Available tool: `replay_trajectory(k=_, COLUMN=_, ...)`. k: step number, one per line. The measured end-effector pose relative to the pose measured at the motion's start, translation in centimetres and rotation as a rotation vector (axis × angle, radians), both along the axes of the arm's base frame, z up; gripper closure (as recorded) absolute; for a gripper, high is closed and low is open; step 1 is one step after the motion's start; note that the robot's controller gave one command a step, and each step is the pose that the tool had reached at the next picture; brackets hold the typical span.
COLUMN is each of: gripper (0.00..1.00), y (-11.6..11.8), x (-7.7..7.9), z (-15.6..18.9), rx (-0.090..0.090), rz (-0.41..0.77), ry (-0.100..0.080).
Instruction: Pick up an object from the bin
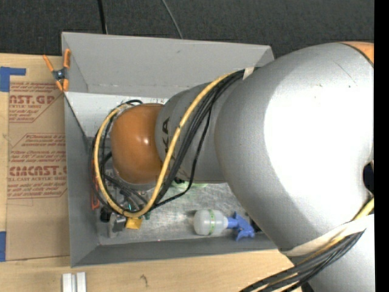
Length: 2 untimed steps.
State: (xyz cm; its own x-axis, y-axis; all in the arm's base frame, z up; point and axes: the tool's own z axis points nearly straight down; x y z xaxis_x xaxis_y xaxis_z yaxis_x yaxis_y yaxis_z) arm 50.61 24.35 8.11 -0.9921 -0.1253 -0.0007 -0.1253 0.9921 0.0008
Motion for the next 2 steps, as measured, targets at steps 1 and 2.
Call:
replay_trajectory(k=1, gripper=1.0, y=0.01, x=0.01, z=0.01, rx=0.0, rz=0.0, ry=0.0)
replay_trajectory(k=2, gripper=1.0, y=0.01, x=0.01, z=0.01, rx=0.0, rz=0.0, ry=0.0)
